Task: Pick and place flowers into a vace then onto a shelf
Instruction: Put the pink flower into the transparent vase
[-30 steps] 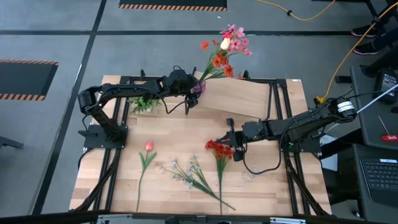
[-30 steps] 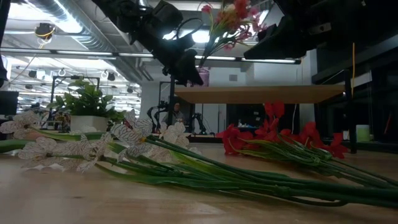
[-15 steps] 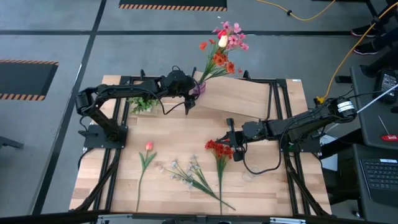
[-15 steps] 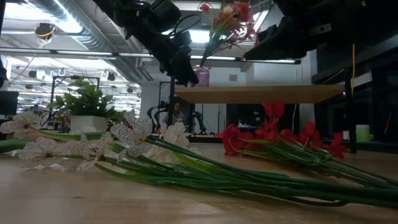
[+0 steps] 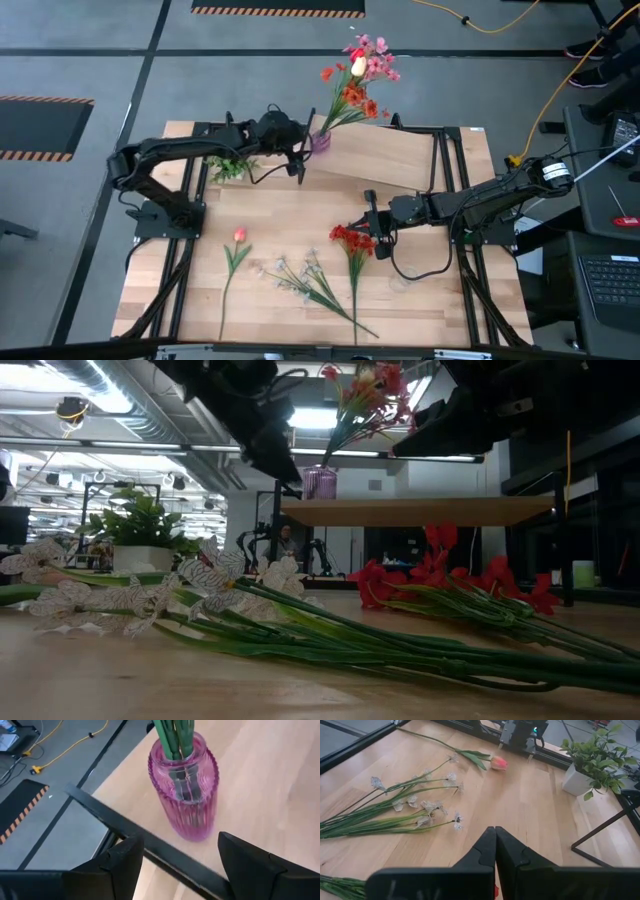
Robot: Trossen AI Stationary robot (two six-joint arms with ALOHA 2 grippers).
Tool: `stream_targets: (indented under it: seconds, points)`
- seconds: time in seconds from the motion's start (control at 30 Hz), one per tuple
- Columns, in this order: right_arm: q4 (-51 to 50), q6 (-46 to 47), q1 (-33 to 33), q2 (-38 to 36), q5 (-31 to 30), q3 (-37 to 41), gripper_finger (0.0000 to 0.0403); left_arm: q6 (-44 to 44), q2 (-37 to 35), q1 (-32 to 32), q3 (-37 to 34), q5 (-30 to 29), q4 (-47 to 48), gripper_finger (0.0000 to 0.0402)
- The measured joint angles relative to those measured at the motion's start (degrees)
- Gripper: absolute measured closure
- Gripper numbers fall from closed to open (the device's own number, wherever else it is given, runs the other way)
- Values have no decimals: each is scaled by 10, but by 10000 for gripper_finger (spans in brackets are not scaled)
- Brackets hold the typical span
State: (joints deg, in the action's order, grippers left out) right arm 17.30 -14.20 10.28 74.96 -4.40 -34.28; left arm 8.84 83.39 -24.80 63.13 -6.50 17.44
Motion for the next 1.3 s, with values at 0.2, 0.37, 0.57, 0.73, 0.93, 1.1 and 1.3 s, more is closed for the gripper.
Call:
stream_targets:
  seconds: [0.2, 0.37, 0.57, 0.73, 0.93, 1.1, 1.3]
  points:
    - [0, 0, 0, 0, 0, 0, 398, -7, -38, 6, 0, 5, 81, 162]
    - [0, 0, 0, 0, 0, 0, 398, -38, -53, 39, 0, -2, 136, 192]
    - [0, 0, 0, 0, 0, 0, 398, -101, -63, 122, 0, -124, 228, 263]
    - [0, 0, 0, 0, 0, 0, 398, -222, -75, 185, 0, -116, 323, 313]
    - [0, 1, 0, 0, 0, 0, 398, -369, -80, 276, 0, -117, 453, 360]
    - [0, 1, 0, 0, 0, 0, 398, -519, -80, 353, 0, -62, 519, 395]
    - [0, 1, 0, 0, 0, 0, 398, -687, -79, 434, 0, 3, 535, 396]
